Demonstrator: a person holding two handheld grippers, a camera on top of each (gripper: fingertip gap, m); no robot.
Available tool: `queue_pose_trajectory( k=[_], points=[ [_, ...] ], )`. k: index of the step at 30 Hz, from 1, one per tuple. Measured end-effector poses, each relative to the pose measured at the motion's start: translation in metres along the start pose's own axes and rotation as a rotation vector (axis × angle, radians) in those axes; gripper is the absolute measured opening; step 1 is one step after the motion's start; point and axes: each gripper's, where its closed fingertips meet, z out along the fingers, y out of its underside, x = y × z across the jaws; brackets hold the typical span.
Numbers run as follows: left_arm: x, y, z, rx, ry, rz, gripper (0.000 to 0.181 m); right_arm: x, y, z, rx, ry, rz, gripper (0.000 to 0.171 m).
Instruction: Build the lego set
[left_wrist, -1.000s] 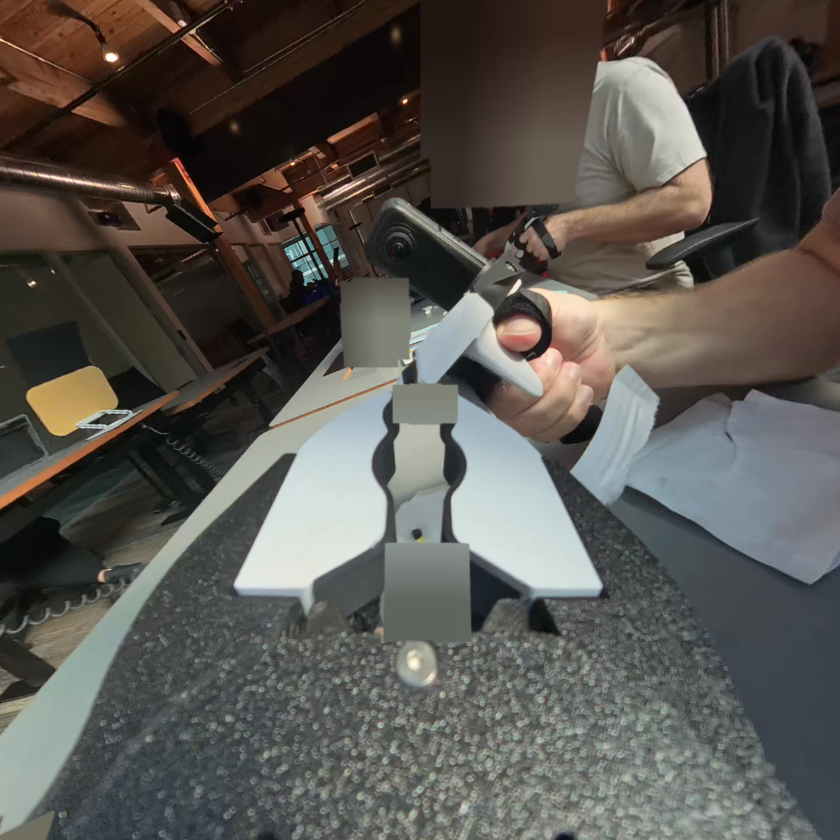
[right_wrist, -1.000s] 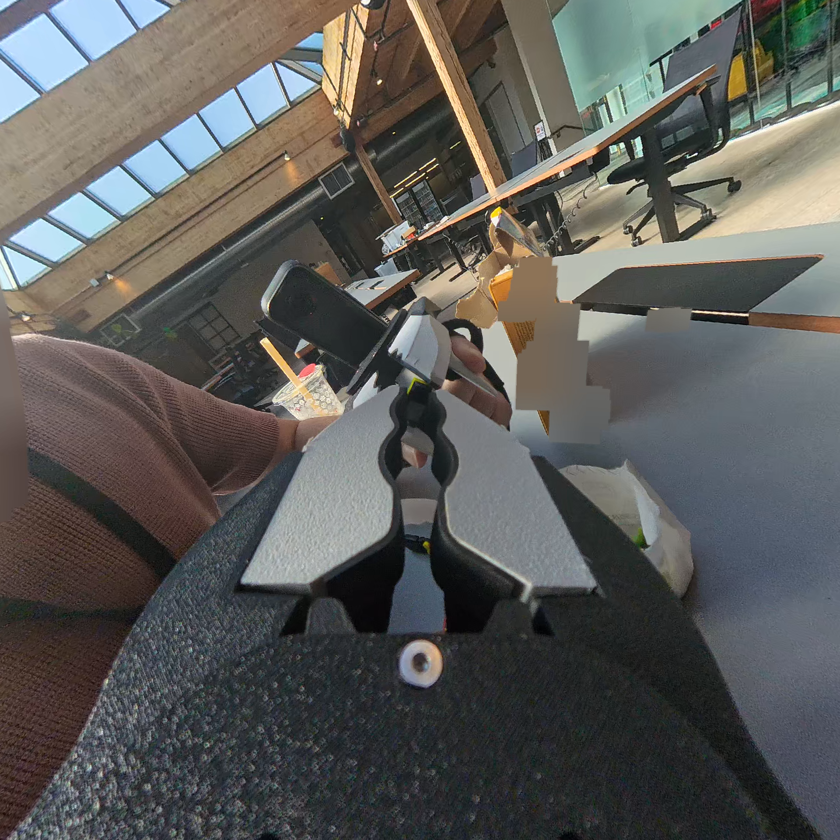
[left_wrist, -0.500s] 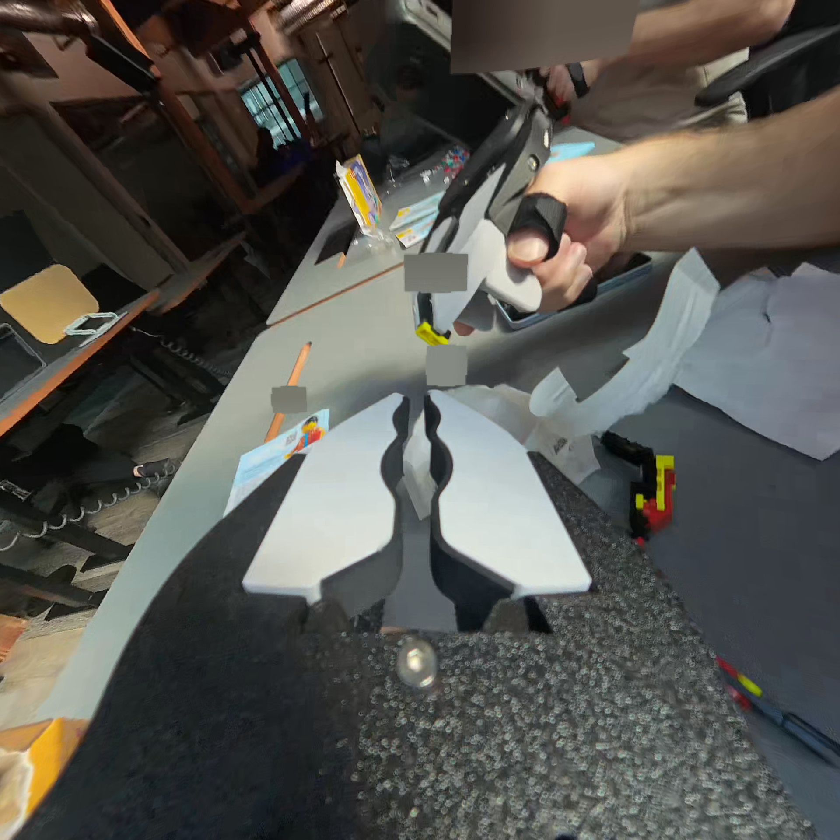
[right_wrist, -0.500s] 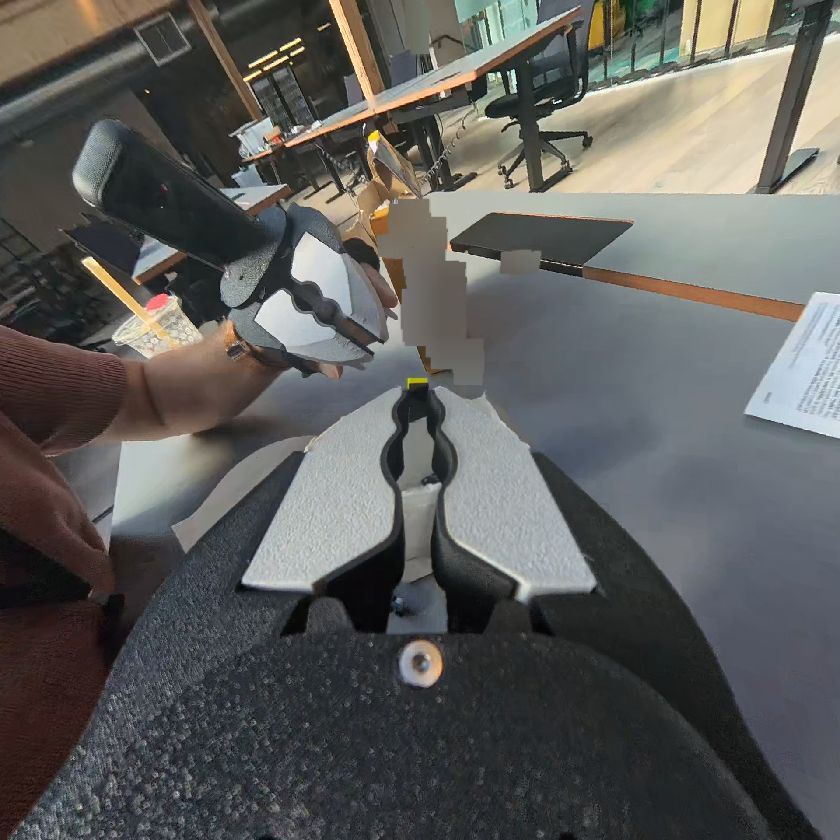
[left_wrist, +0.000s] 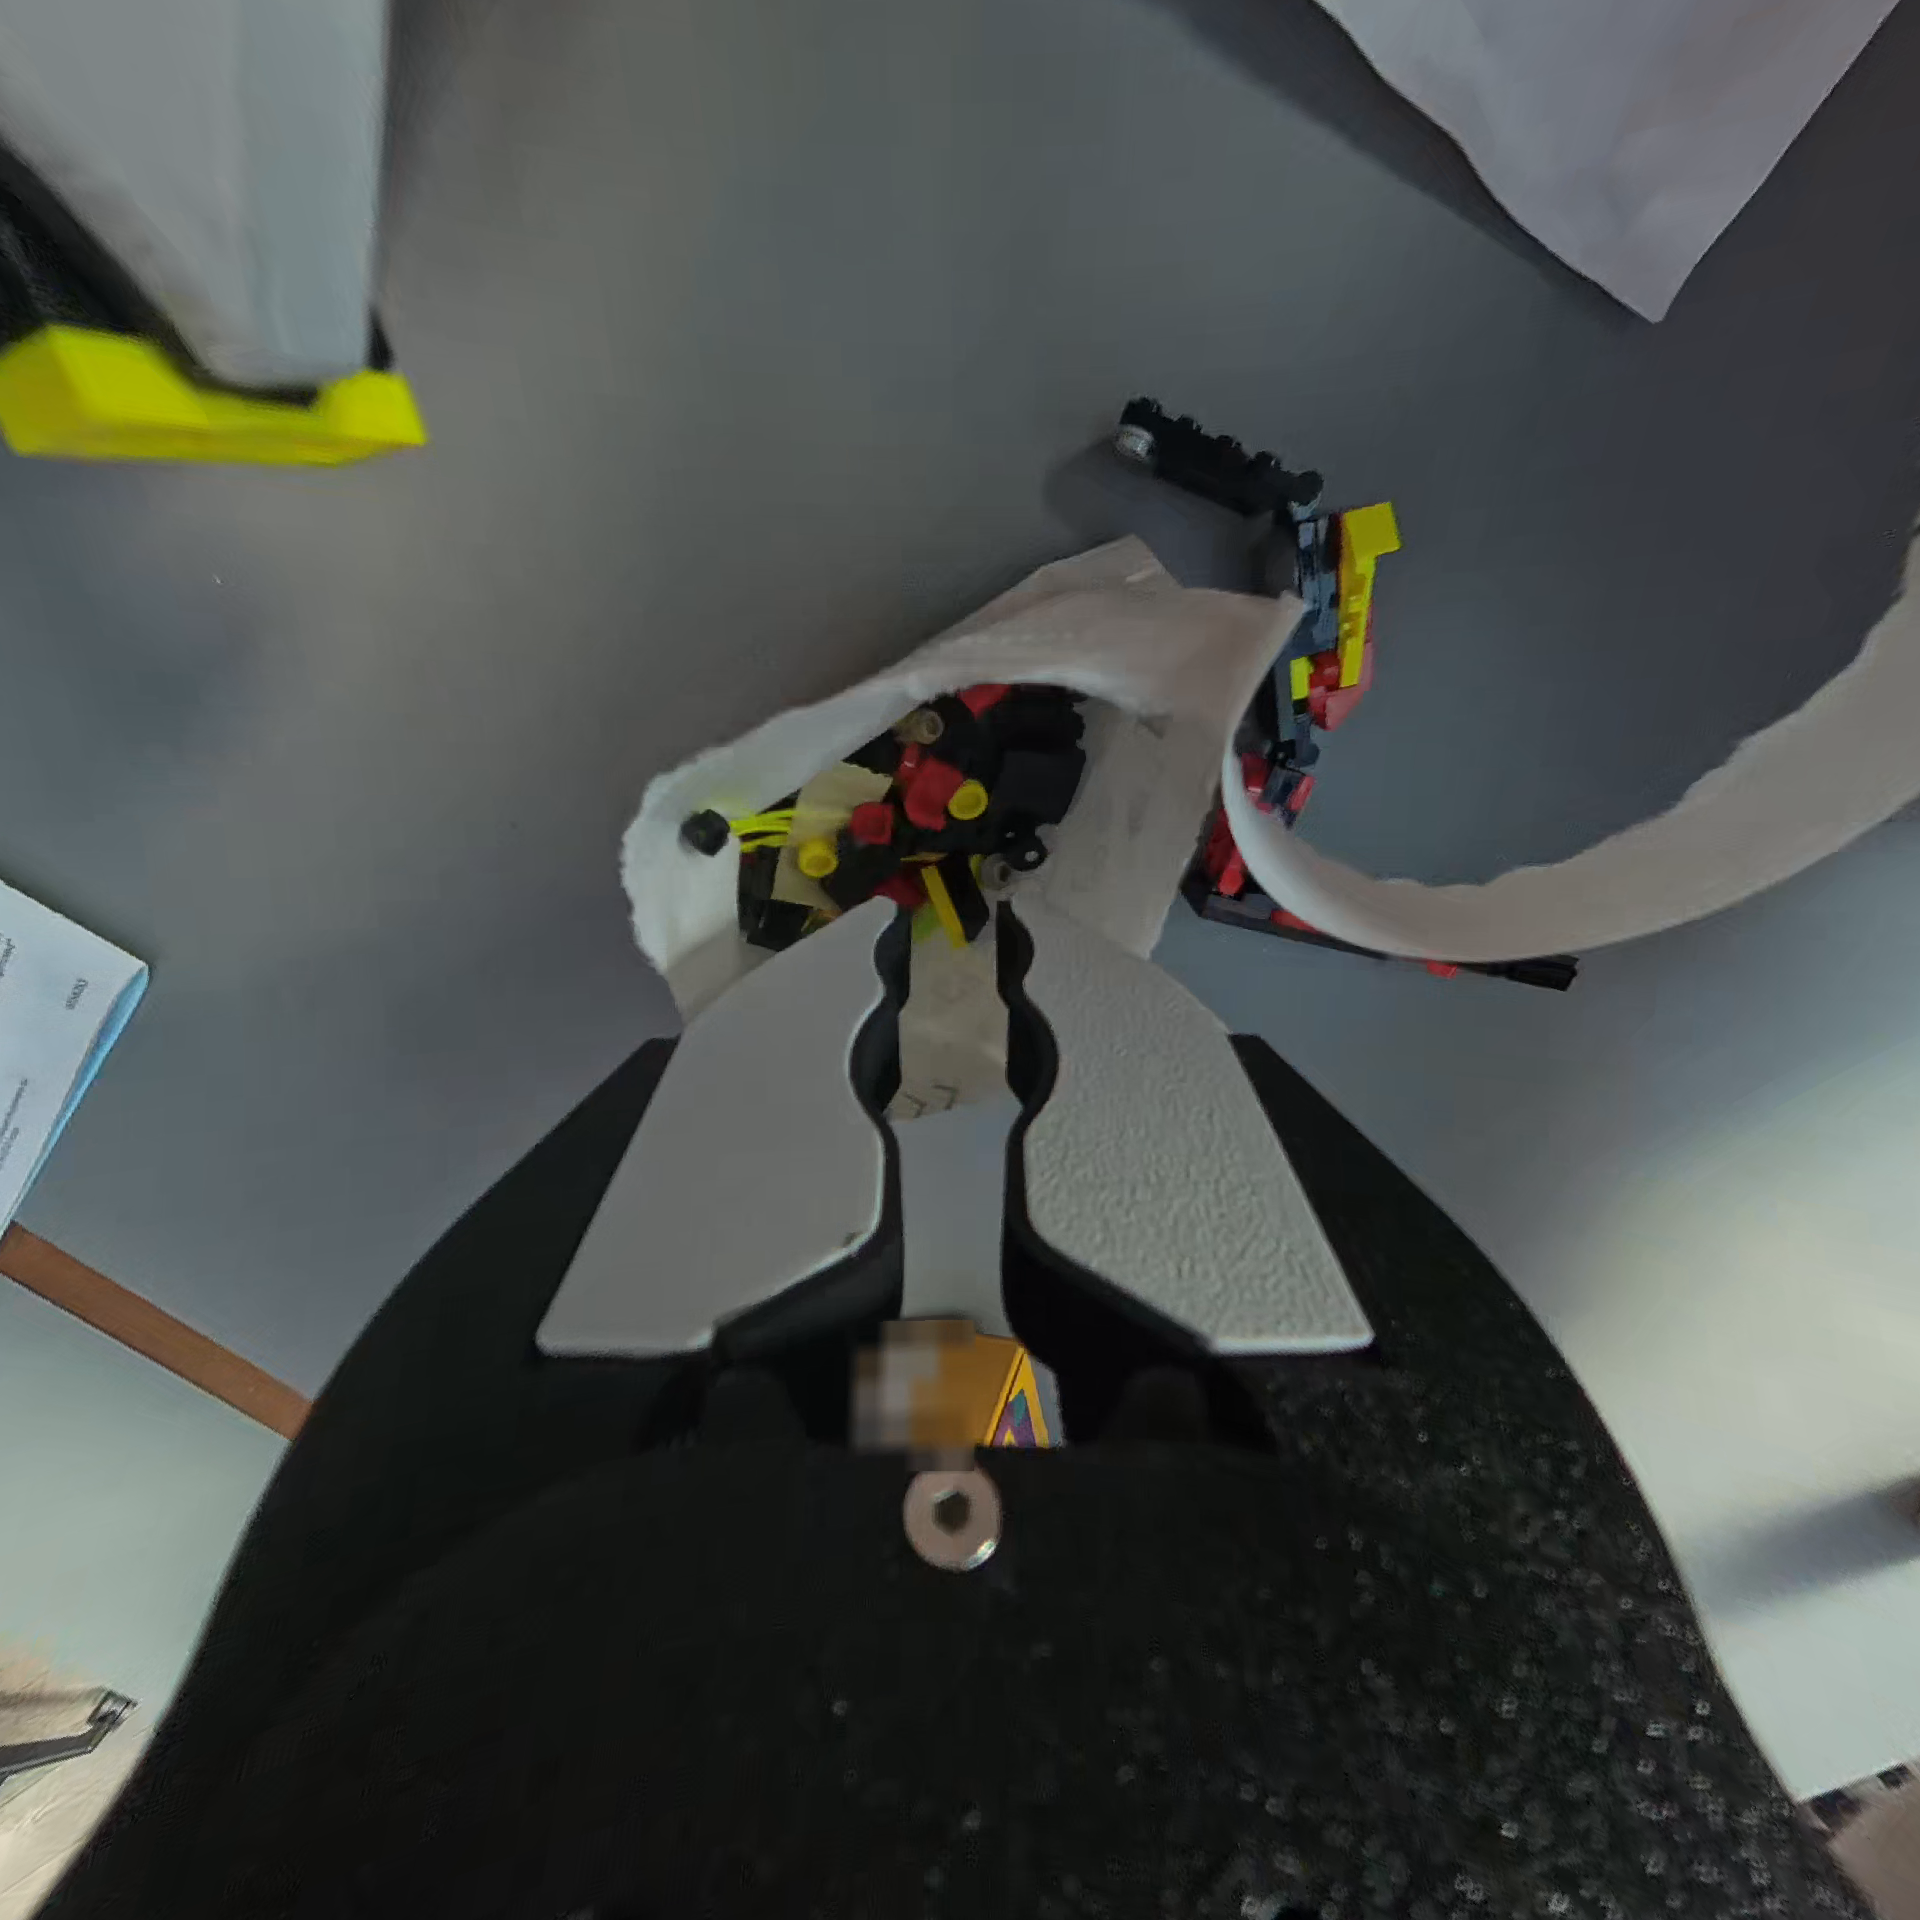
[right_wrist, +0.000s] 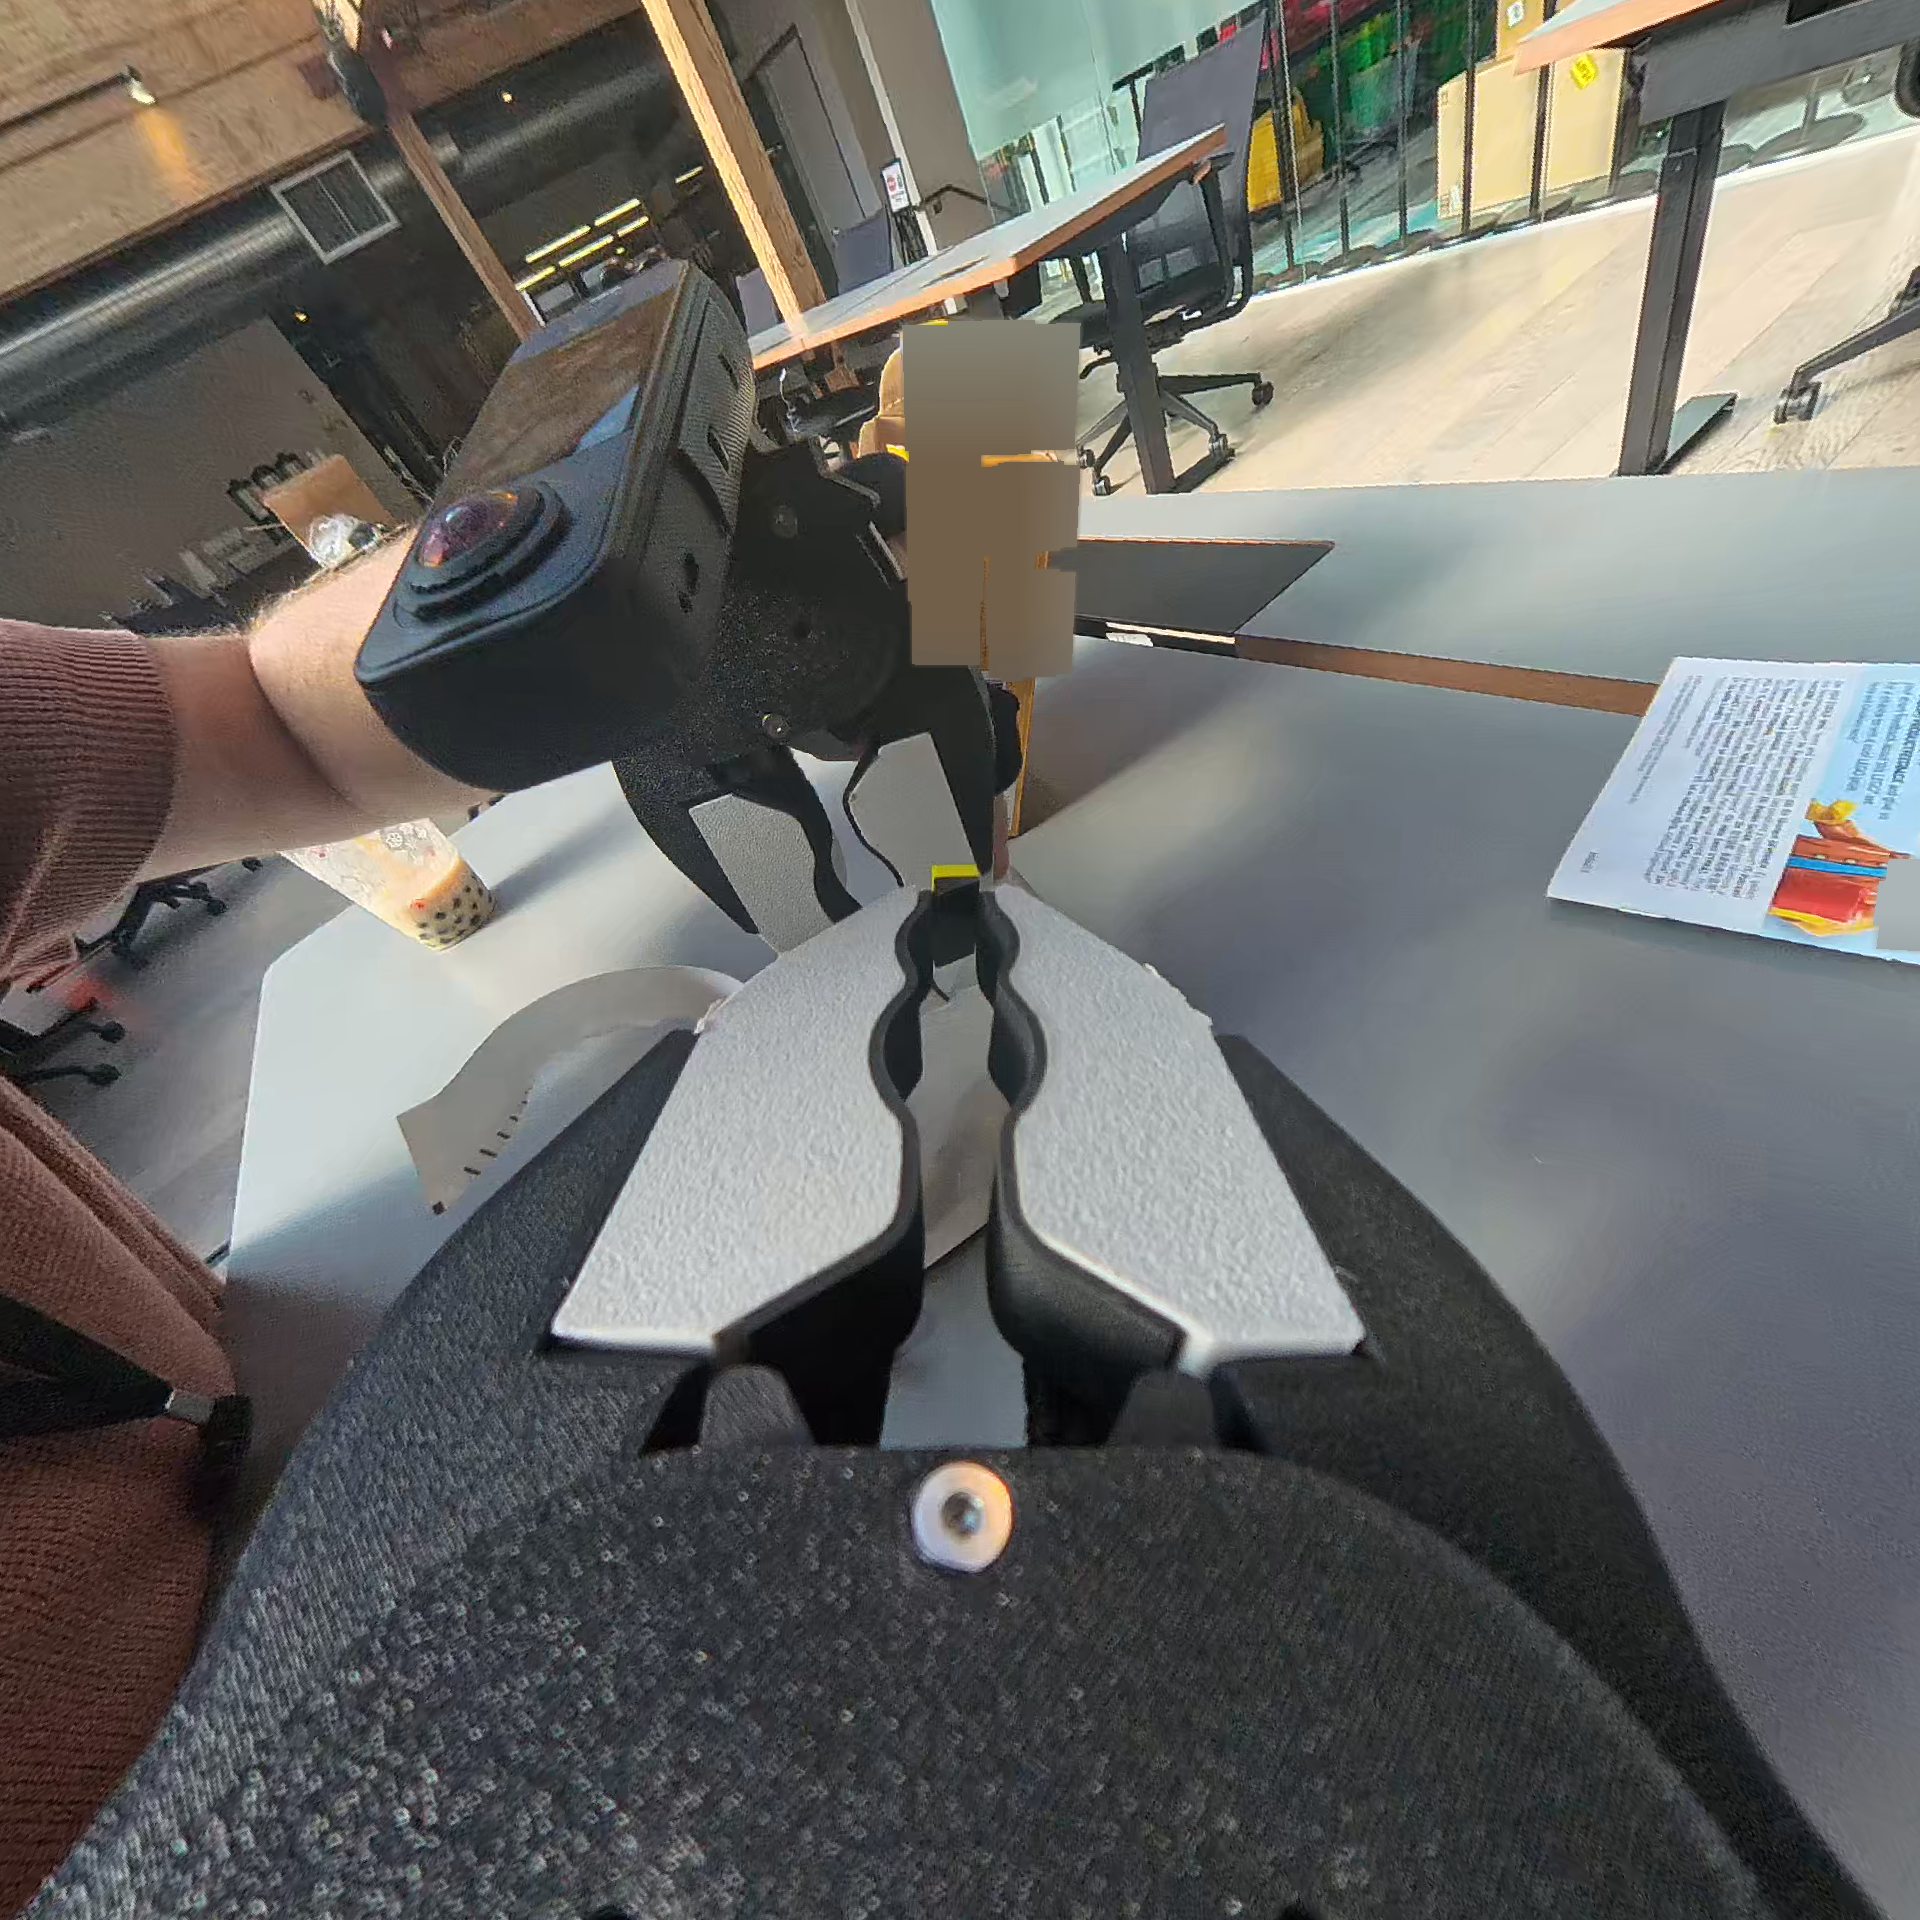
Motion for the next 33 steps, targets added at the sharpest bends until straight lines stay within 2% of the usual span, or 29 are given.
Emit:
queue_pose_trajectory(
  k=[7,9,13,21,23,26,30,33],
  points=[
    [-0.005,0.01,0.006,-0.135,-0.013,-0.021,0.017,0.002,-0.006,-0.009,0.039,-0.009,0.015,0.007],
    [-0.008,0.012,0.005,-0.122,-0.058,-0.034,0.027,-0.001,-0.004,-0.006,0.03,-0.017,0.009,0.007],
    [-0.012,0.021,0.004,-0.12,-0.154,-0.009,0.031,-0.005,0.013,0.011,-0.039,-0.04,0.019,0.007],
    [-0.003,0.033,0.017,-0.142,-0.188,0.035,0.023,0.001,0.049,0.039,-0.149,-0.053,0.08,0.007],
    [-0.005,0.032,0.021,-0.117,-0.199,0.035,0.019,0.002,0.055,0.043,-0.169,-0.049,0.086,0.007],
    [-0.009,0.027,0.023,-0.079,-0.239,0.05,0.0,0.005,0.058,0.044,-0.179,-0.044,0.091,0.007],
    [-0.01,0.016,0.008,-0.017,-0.27,0.05,0.0,0.008,0.06,0.043,-0.186,-0.044,0.102,0.007],
    [-0.007,-0.005,-0.012,0.134,-0.259,0.019,0.0,0.007,0.055,0.037,-0.174,-0.053,0.084,0.007]
  ],
)
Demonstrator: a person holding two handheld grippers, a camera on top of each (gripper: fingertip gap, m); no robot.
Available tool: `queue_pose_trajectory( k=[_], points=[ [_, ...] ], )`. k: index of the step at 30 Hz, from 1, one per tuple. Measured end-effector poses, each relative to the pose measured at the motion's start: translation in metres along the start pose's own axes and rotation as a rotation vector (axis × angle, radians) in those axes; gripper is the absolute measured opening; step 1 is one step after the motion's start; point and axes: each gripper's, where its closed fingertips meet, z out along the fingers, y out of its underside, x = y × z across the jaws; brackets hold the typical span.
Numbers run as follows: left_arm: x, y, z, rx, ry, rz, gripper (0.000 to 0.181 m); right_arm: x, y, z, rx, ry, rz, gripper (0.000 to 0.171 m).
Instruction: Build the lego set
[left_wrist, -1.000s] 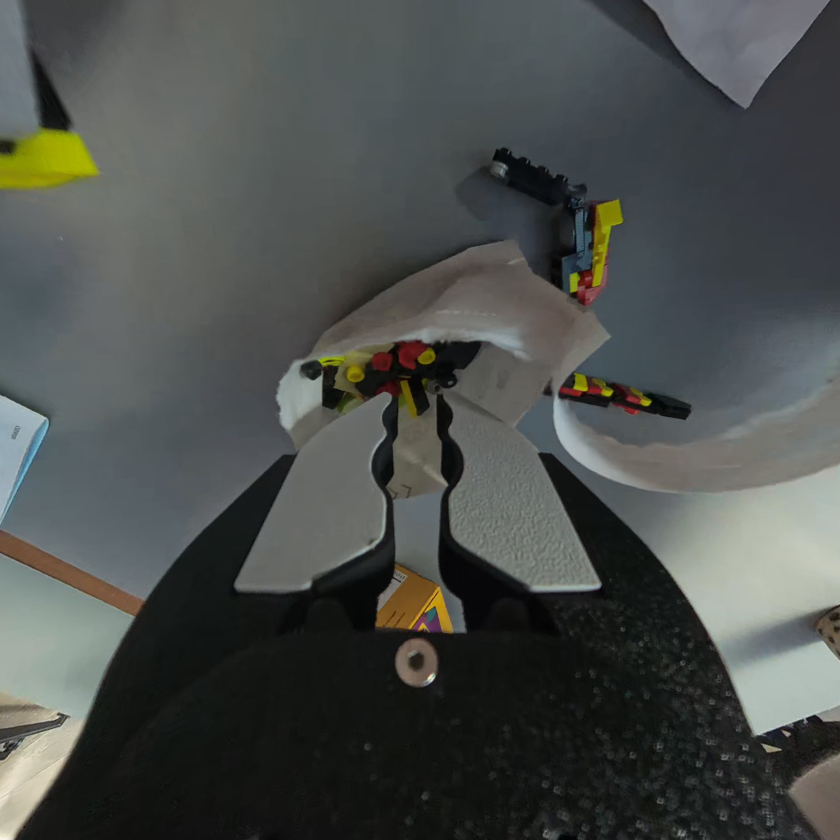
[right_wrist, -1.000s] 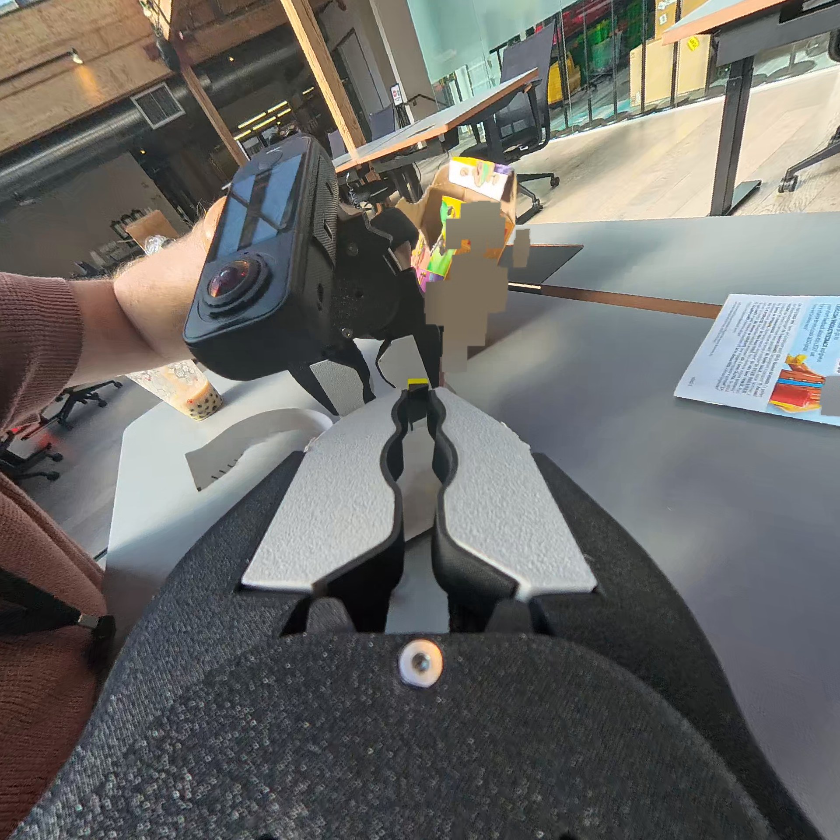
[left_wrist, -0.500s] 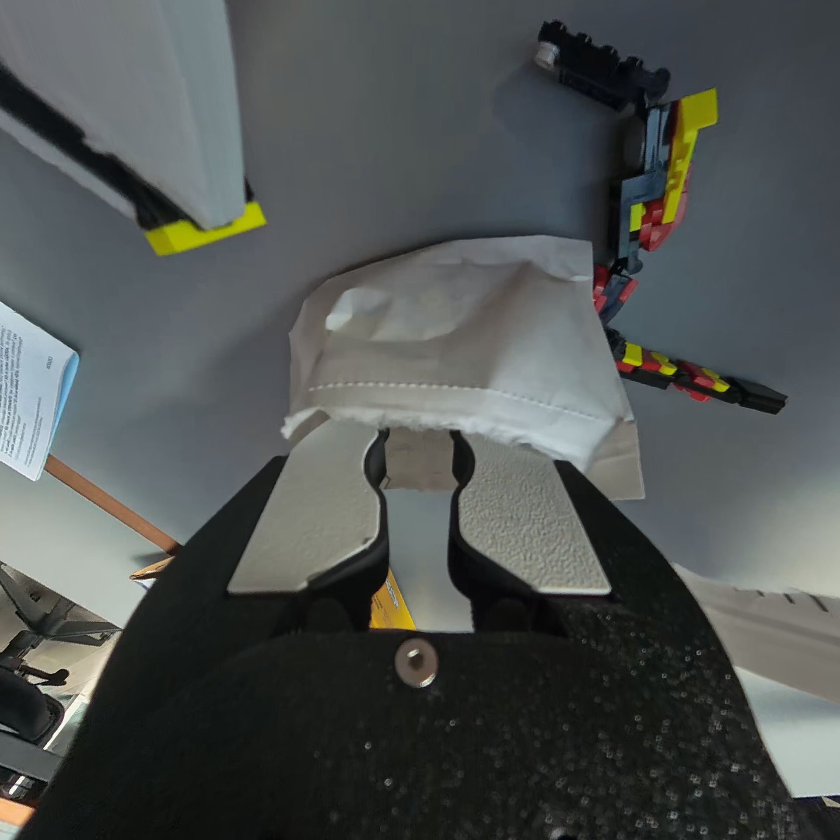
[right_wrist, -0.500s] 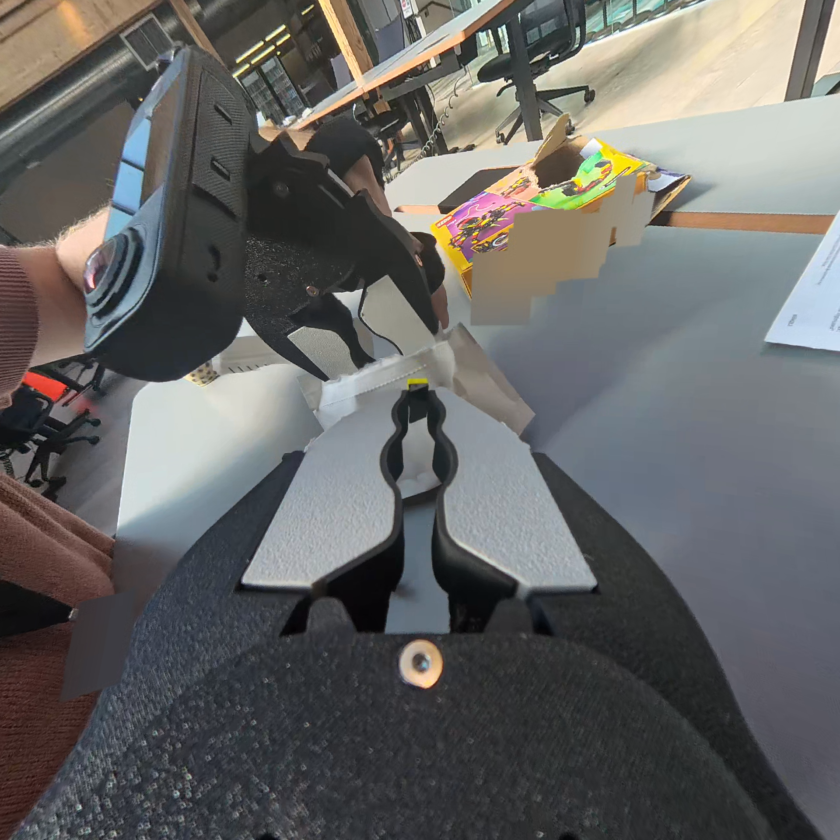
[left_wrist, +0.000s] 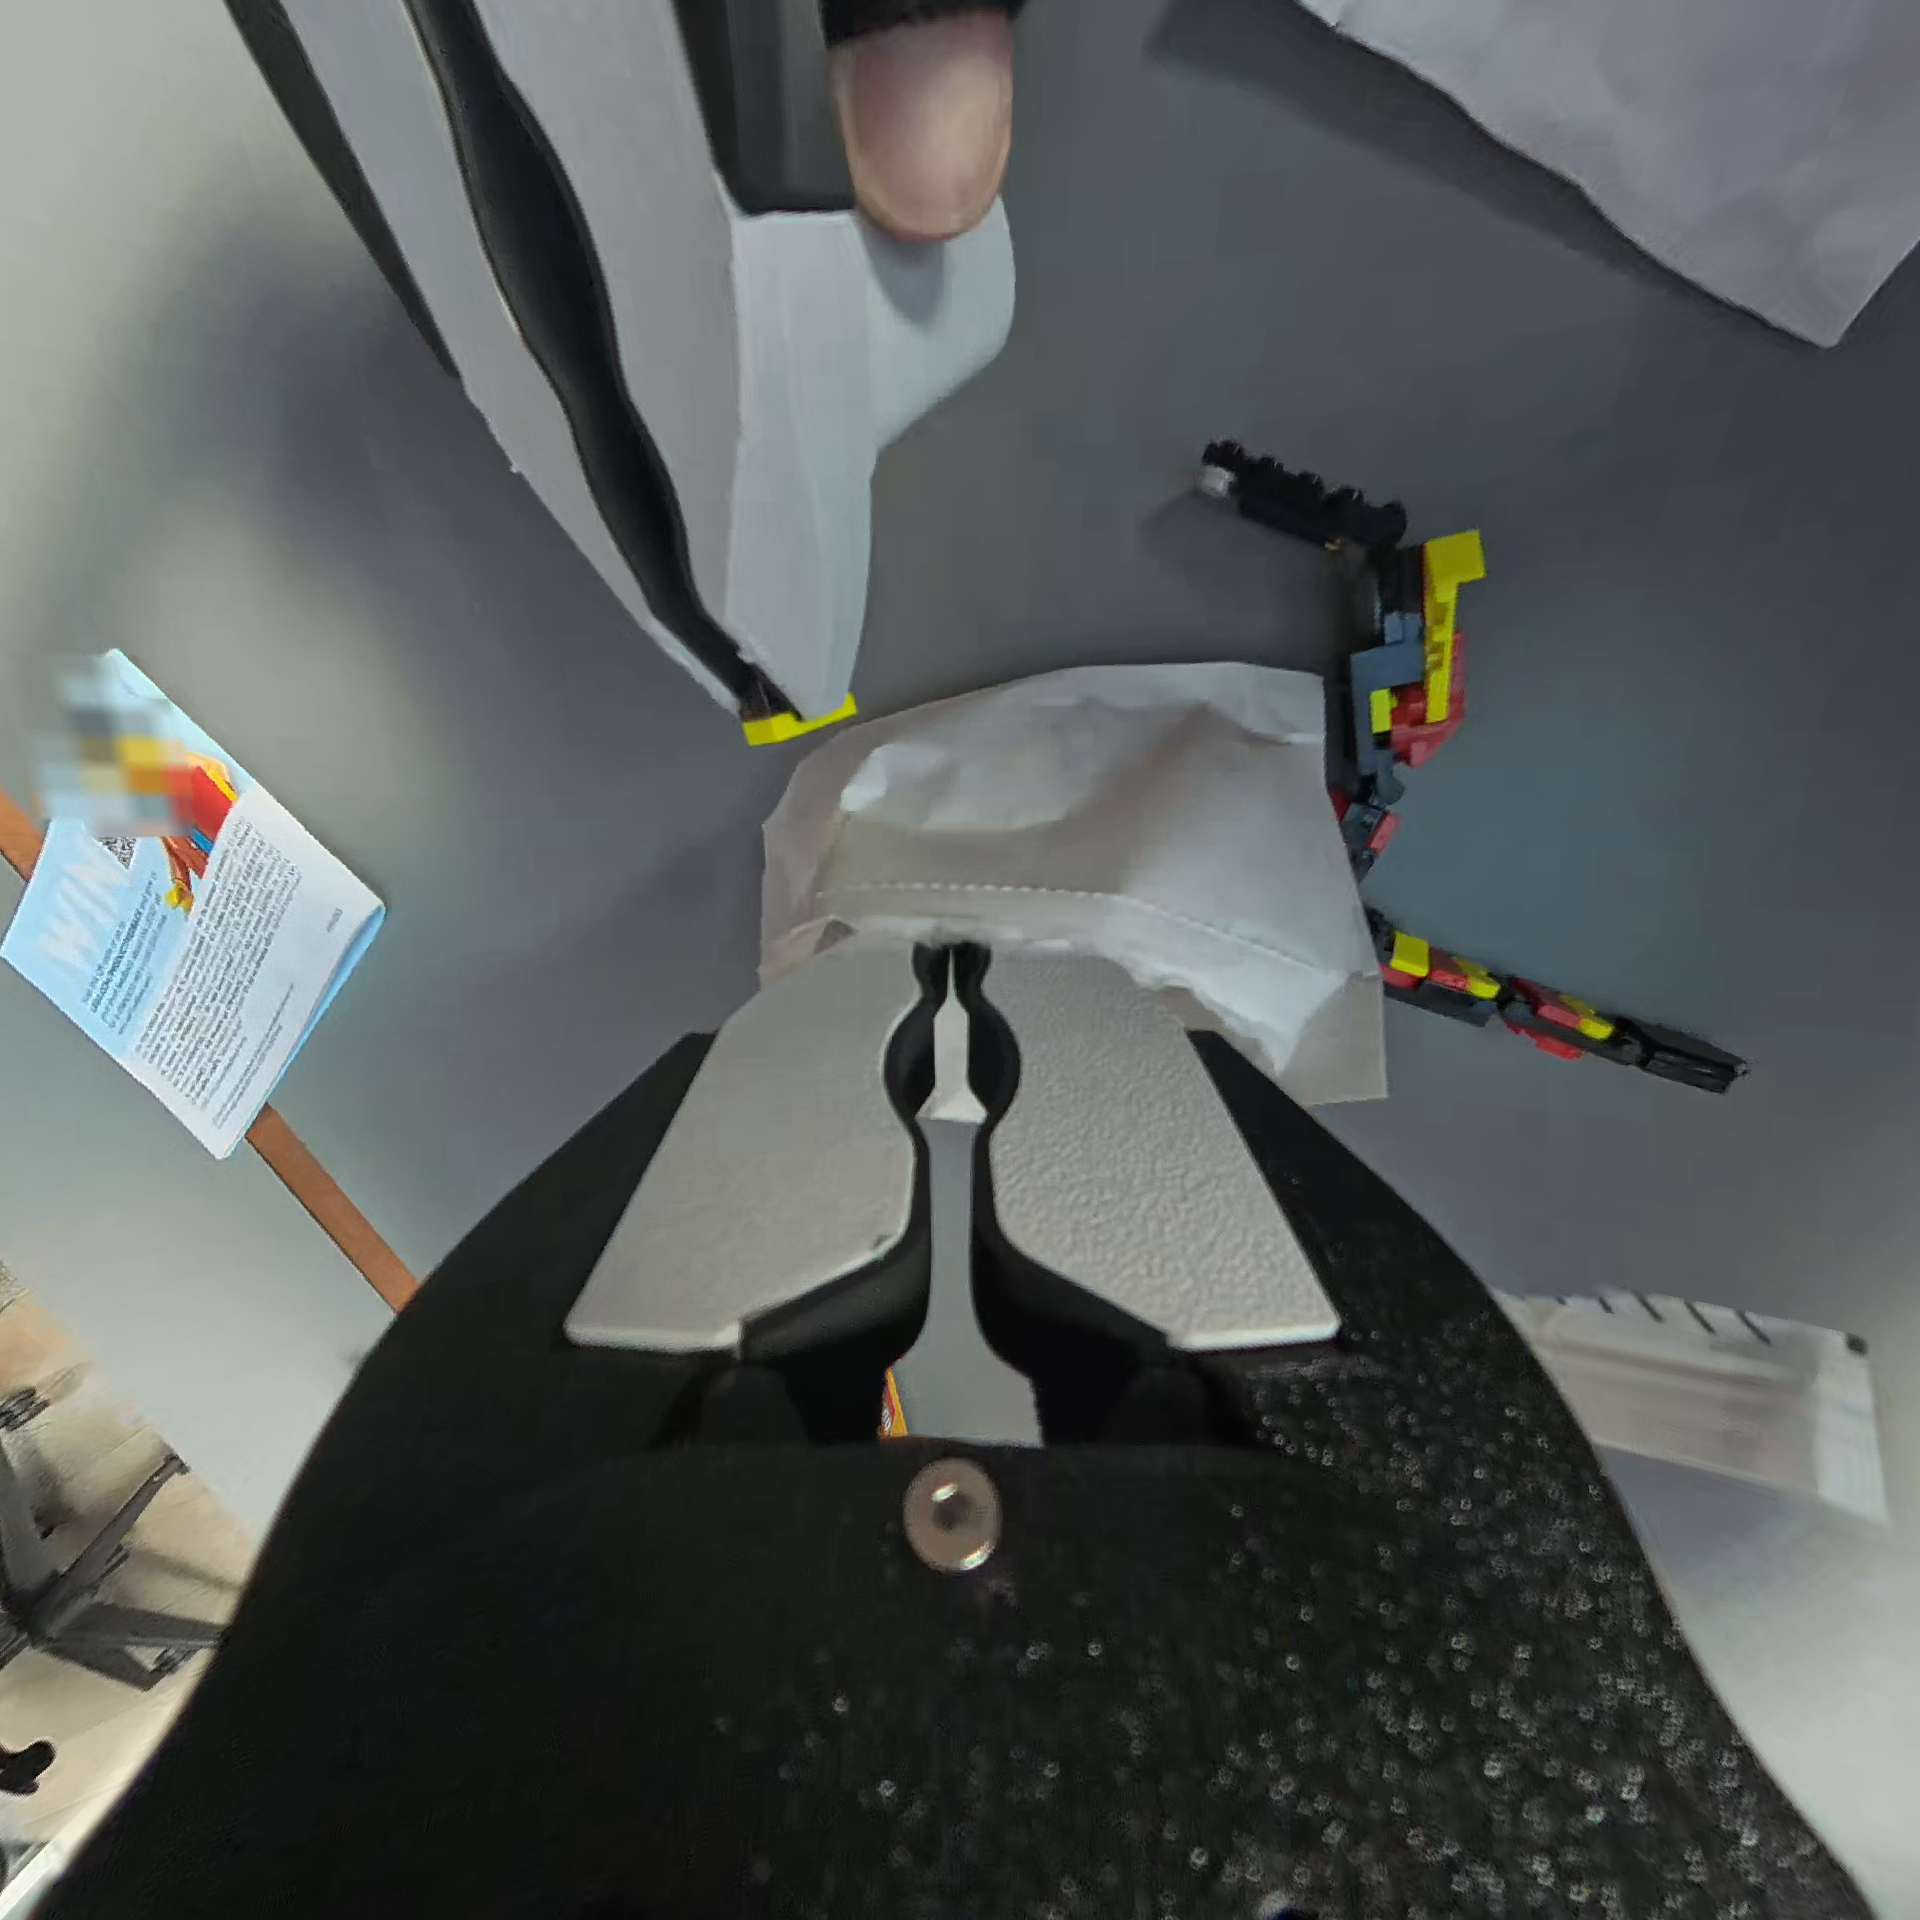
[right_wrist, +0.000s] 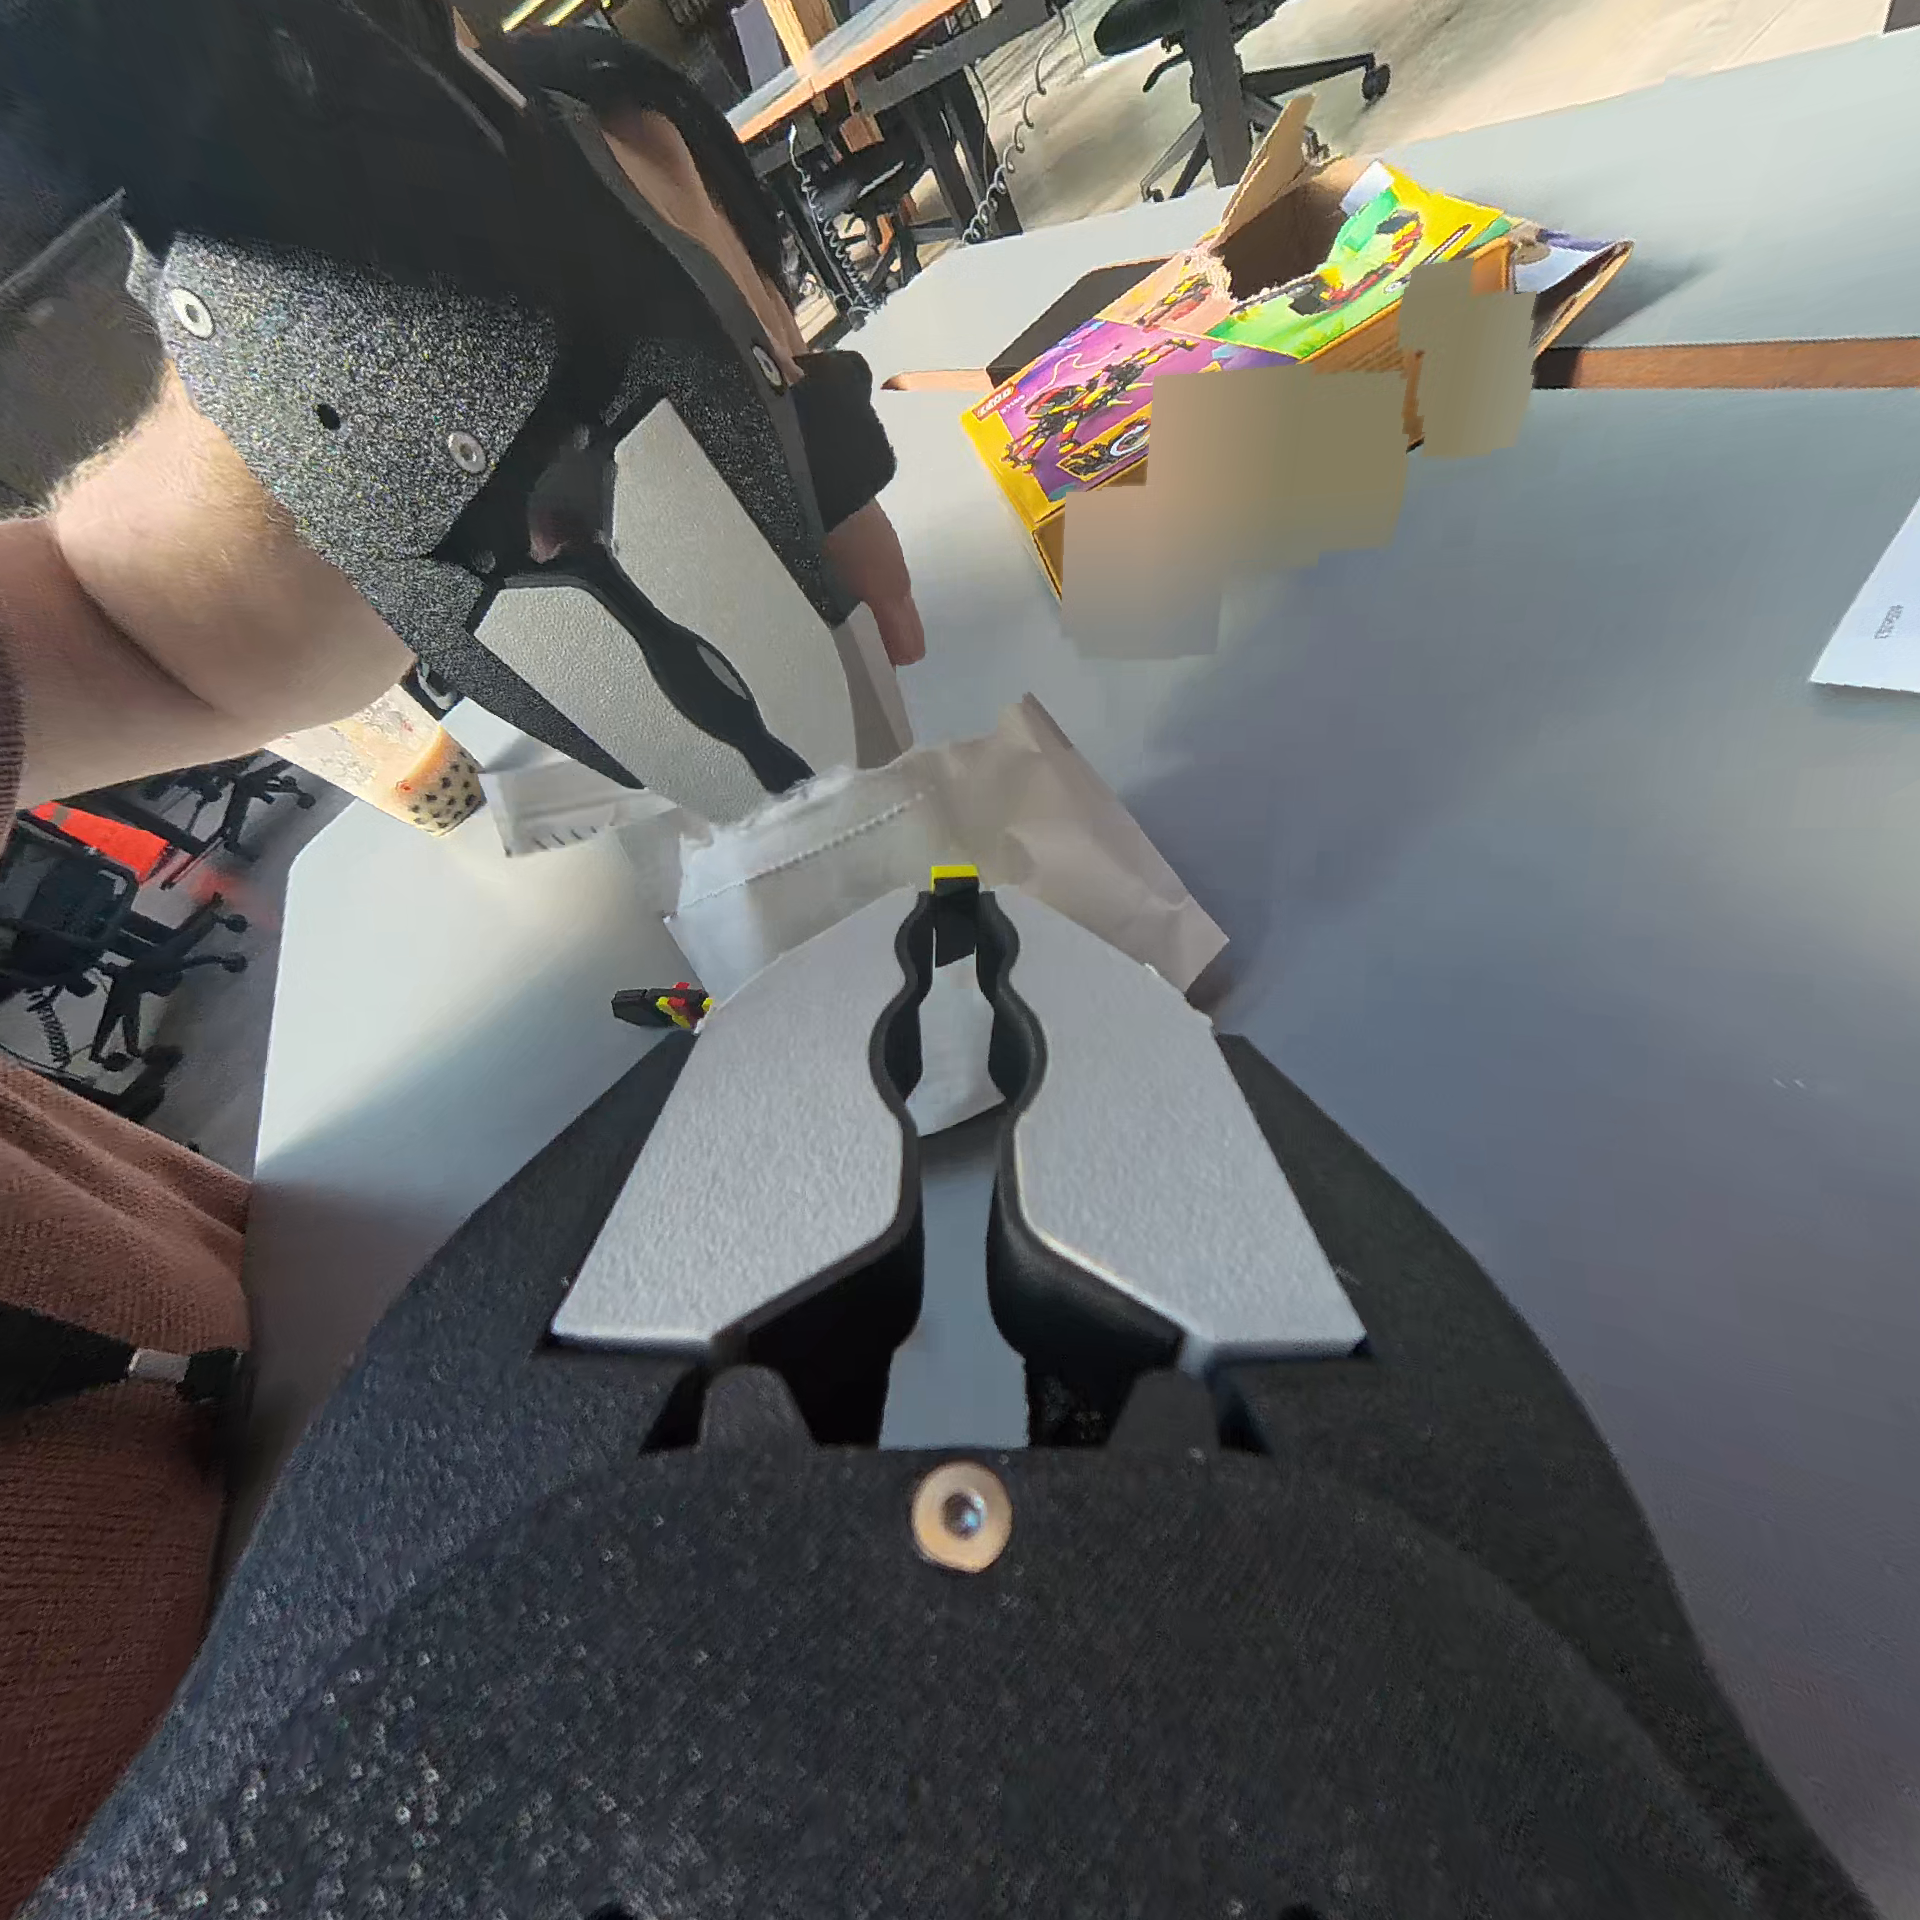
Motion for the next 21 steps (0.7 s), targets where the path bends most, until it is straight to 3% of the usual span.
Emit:
queue_pose_trajectory(
  k=[3,9,12,15,19,21],
  points=[
    [0.001,-0.019,-0.007,0.111,0.003,-0.037,0.0,-0.006,-0.004,-0.009,0.004,-0.033,-0.025,0.007],
    [-0.01,-0.02,-0.021,0.2,-0.09,-0.086,0.0,0.012,0.029,-0.017,-0.201,0.049,-0.013,0.007],
    [-0.025,-0.013,-0.039,0.263,-0.243,-0.133,0.0,0.012,0.051,-0.02,-0.315,0.072,-0.015,0.008],
    [-0.025,0.005,-0.047,0.333,-0.288,-0.247,0.0,0.015,0.062,-0.024,-0.378,0.124,-0.048,0.024],
    [-0.006,0.02,-0.033,0.437,-0.24,-0.35,0.014,-0.002,0.035,-0.041,-0.316,0.162,-0.17,0.029],
    [-0.002,0.024,-0.026,0.501,-0.228,-0.404,0.017,-0.024,-0.002,-0.041,-0.21,0.155,-0.271,0.021]
  ],
)
